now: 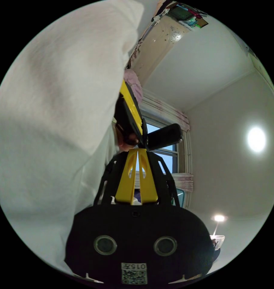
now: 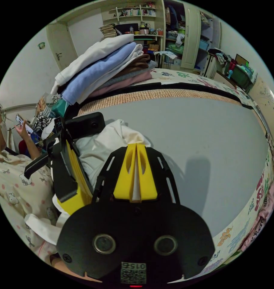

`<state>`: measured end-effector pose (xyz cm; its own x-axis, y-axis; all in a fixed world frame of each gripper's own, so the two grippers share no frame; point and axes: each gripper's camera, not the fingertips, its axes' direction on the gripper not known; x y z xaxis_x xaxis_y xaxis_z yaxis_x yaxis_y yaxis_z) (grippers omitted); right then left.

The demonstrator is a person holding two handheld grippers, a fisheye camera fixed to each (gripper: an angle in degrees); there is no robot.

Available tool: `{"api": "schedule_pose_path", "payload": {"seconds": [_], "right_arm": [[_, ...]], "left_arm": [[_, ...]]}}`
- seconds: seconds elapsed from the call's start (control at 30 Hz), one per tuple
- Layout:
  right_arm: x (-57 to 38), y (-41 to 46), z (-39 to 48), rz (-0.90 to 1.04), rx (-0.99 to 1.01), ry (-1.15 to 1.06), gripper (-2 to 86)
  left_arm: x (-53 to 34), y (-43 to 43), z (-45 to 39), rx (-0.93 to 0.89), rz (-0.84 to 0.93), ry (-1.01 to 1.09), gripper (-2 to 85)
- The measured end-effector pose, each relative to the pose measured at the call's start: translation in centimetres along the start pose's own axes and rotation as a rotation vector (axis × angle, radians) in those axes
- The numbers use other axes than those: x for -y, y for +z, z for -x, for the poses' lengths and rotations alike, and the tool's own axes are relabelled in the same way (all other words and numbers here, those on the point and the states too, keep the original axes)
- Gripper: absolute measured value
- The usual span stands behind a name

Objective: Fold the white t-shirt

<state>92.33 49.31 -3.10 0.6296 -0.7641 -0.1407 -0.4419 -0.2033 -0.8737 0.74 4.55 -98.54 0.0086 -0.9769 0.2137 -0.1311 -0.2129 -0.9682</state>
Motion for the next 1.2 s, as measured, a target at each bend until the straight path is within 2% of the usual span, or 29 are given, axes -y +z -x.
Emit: {"api": "schedule_pose_path", "payload": {"seconds": [1.2], "right_arm": [[-2.2,3.2,-1.6,-0.003,-0.040,-0.021,-1.0]], "left_arm": [[2.0,0.6,0.0,-0.001,0.002,0.000,-0.9]]}}
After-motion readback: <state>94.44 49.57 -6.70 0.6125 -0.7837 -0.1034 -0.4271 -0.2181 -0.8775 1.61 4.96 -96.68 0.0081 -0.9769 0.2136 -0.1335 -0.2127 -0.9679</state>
